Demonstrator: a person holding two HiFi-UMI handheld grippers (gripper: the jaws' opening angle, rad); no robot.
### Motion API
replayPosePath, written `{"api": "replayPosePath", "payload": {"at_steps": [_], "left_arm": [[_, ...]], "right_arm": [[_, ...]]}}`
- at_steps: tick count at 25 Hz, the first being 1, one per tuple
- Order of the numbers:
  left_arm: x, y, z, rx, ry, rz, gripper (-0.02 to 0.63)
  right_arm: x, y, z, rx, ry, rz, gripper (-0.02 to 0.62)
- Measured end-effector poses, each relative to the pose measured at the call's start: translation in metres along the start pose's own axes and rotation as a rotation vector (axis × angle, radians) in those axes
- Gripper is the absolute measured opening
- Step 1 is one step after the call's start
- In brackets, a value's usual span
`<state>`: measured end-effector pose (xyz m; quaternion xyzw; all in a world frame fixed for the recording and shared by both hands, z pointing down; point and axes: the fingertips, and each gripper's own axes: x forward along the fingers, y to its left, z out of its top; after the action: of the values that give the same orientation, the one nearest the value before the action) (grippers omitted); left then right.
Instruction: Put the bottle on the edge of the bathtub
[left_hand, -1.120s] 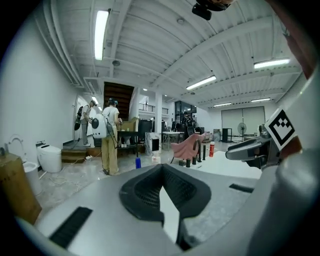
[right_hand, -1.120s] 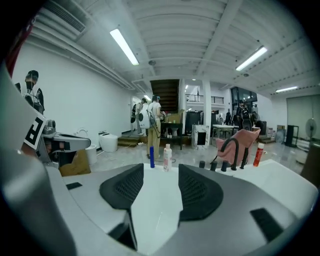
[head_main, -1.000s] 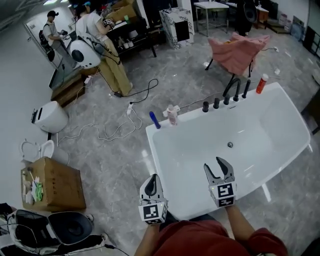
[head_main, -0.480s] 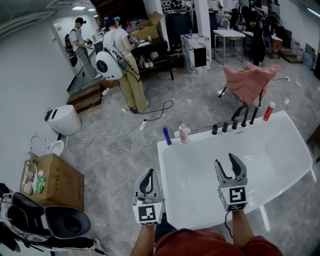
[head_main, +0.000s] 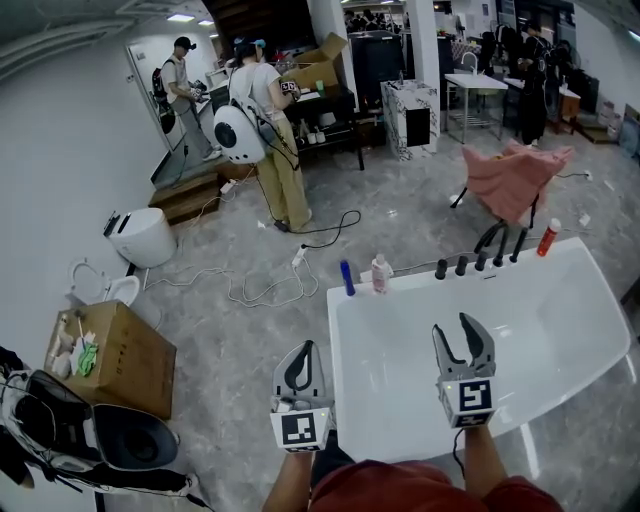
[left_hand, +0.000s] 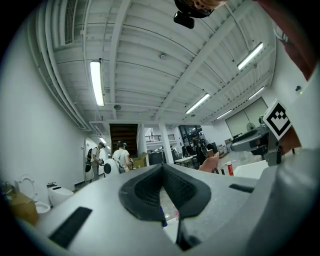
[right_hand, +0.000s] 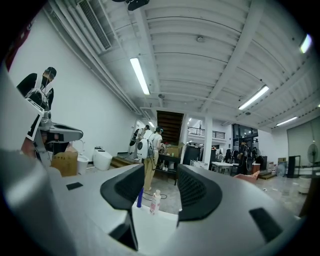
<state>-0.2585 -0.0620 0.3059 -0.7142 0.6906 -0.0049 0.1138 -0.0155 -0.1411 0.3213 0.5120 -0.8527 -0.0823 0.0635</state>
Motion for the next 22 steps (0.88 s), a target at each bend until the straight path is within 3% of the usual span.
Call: {"api": "replayPosePath", "payload": {"at_steps": [4,7,9,22], "left_arm": [[-0.004,0.0,0.003,0.004,-0.004,0.005,0.005],[-0.01,0.003,0.004,0.019,-0.01,0.013,0.005],[-0.014,0.008,0.004,0.017,-0.009,0.023,0.005],[-0.027,0.028,0.001,0.014,-0.007,0.067,0.005]], "right_arm": [[0.002,-0.001,-0.005,0.003,0.002,0.014,0.153],[0.001,0.0,-0.003,0.017,0.01,0.016,0.042],[0.002,0.006,-0.003,0.016,0.011,0.033,0.004],[0.014,0.035,0.001,-0.003,0.014,0.096,-0.002]]}}
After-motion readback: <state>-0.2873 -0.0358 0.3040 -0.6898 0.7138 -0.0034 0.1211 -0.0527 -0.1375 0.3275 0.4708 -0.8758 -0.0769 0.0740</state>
